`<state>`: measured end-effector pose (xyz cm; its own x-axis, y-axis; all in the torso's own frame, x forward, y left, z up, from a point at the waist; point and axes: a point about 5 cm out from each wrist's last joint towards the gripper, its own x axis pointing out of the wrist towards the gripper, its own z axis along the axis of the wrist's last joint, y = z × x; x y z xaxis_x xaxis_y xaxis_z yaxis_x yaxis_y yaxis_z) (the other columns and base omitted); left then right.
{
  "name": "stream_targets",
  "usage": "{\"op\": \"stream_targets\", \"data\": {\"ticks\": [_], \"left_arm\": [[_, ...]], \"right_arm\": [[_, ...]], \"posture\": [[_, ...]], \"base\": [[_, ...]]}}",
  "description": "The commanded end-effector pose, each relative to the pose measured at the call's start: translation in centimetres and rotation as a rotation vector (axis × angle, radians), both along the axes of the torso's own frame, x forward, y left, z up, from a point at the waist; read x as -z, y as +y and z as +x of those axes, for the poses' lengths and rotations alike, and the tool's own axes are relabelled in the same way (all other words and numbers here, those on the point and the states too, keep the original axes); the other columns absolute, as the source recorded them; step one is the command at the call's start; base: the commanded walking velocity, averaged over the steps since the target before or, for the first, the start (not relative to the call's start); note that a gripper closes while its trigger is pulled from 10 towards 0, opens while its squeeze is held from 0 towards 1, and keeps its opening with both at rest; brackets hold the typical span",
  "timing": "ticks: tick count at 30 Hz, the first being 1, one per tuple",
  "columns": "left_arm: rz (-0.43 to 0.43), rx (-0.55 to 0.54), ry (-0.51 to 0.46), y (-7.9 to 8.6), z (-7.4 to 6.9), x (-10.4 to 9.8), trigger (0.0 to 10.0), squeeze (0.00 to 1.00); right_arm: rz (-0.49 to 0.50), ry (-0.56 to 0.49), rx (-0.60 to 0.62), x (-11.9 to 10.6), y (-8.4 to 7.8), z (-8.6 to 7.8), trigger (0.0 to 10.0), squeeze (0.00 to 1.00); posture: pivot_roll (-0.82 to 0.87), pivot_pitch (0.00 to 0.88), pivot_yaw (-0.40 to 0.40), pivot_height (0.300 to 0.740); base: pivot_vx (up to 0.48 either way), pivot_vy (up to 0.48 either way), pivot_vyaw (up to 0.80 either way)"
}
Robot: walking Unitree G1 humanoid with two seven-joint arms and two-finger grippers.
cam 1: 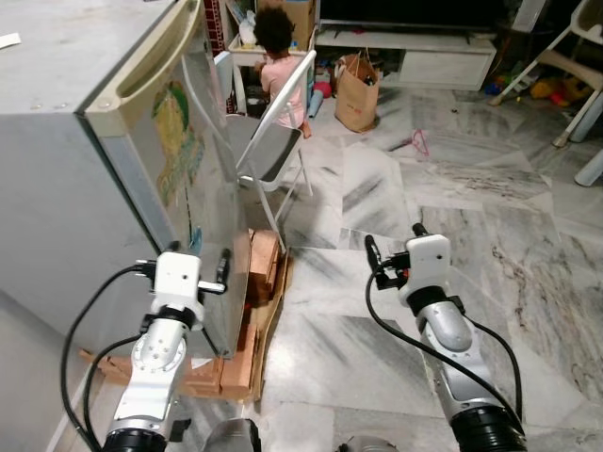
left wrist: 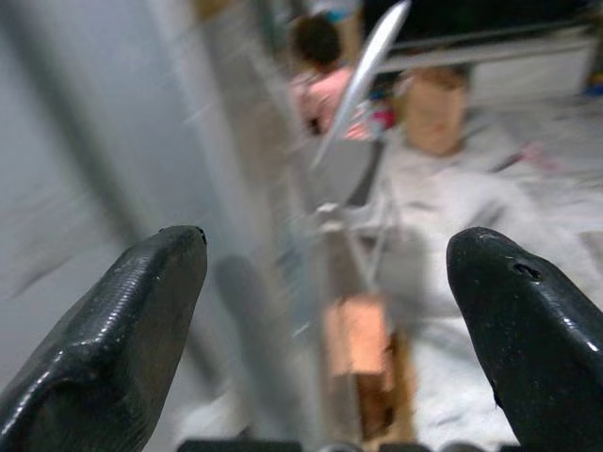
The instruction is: Restocking fridge
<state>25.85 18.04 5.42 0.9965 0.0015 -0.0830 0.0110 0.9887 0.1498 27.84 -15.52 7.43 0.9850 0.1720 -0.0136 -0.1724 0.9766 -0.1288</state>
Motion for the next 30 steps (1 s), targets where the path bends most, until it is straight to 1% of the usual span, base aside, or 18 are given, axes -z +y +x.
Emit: {"op": "stream_targets", "data": {"ticks": [1, 4, 5, 8, 9, 13, 14, 15, 18, 24, 27, 30], "left_arm": [[-0.01, -0.025, 0.023, 0.4, 0.3, 0.2, 10.0, 0.0], [-0.013, -0.024, 0.024, 0.5, 0.6, 0.2, 10.0, 0.0], [-0.01, -0.018, 0.019, 0.4, 1.1, 0.0, 10.0, 0.0], [0.003, -0.024, 0.014, 0.5, 2.0, -0.3, 10.0, 0.0], [0.002, -0.03, 0.012, 0.6, 2.5, -0.5, 10.0, 0.0], [0.008, -0.049, 0.005, 0.8, 3.3, -0.8, 10.0, 0.0], [0.008, -0.049, 0.005, 0.8, 3.3, -0.8, 10.0, 0.0], [0.021, -0.08, 0.006, 1.1, 3.8, -0.9, 10.0, 0.0], [0.02, -0.11, 0.007, 1.7, 4.3, -1.1, 10.0, 0.0], [0.039, -0.156, 0.034, 2.4, 4.5, -0.8, 10.0, 0.0], [0.015, -0.161, 0.026, 2.4, 4.4, -0.8, 10.0, 0.0], [-0.028, -0.1, -0.002, 1.5, 3.6, -0.9, 10.0, 0.0]], "right_arm": [[-0.003, -0.023, 0.008, -0.7, -0.2, 0.2, 10.0, 0.0], [-0.004, -0.023, 0.007, -0.7, -0.2, 0.2, 10.0, 0.0], [-0.005, -0.022, 0.005, -0.7, -0.2, 0.2, 10.0, 0.0], [-0.008, -0.022, 0.004, -0.8, -0.2, 0.2, 10.0, 0.0], [-0.008, -0.022, 0.007, -0.8, -0.3, 0.2, 10.0, 0.0], [-0.01, -0.023, 0.014, -0.8, -0.5, 0.0, 10.0, 0.0], [-0.01, -0.023, 0.014, -0.8, -0.5, 0.0, 10.0, 0.0], [-0.011, -0.023, 0.016, -0.8, -0.6, -0.1, 10.0, 0.0], [-0.013, -0.021, 0.02, -0.8, -0.7, -0.3, 10.0, 0.0], [-0.013, -0.018, 0.025, -0.8, -0.8, -0.4, 10.0, 0.0], [-0.01, -0.017, 0.024, -0.8, -0.7, -0.4, 10.0, 0.0], [-0.005, -0.011, 0.022, -0.7, -0.5, -0.4, 10.0, 0.0]], "posture": [[-0.02, 0.0, 0.018, 0.74], [-0.02, 0.0, 0.018, 0.74], [-0.02, 0.0, 0.018, 0.74], [-0.04, 0.0, 0.021, 0.74], [-0.04, 0.0, 0.023, 0.74], [-0.05, 0.0, 0.026, 0.74], [-0.05, 0.0, 0.026, 0.74], [-0.06, 0.0, 0.03, 0.74], [-0.06, 0.0, 0.031, 0.74], [-0.06, 0.0, 0.034, 0.74], [-0.06, 0.0, 0.036, 0.74], [-0.06, 0.0, 0.036, 0.74]], "base": [[0.0, 0.0, 0.0], [0.0, 0.0, 0.0], [0.0, 0.0, 0.0], [0.0, 0.0, 0.0], [0.0, 0.0, 0.0], [0.0, 0.0, 0.0], [0.0, 0.0, 0.0], [0.0, 0.0, 0.0], [0.0, 0.0, 0.0], [0.0, 0.0, 0.0], [0.0, 0.0, 0.0], [0.0, 0.0, 0.0]]}}
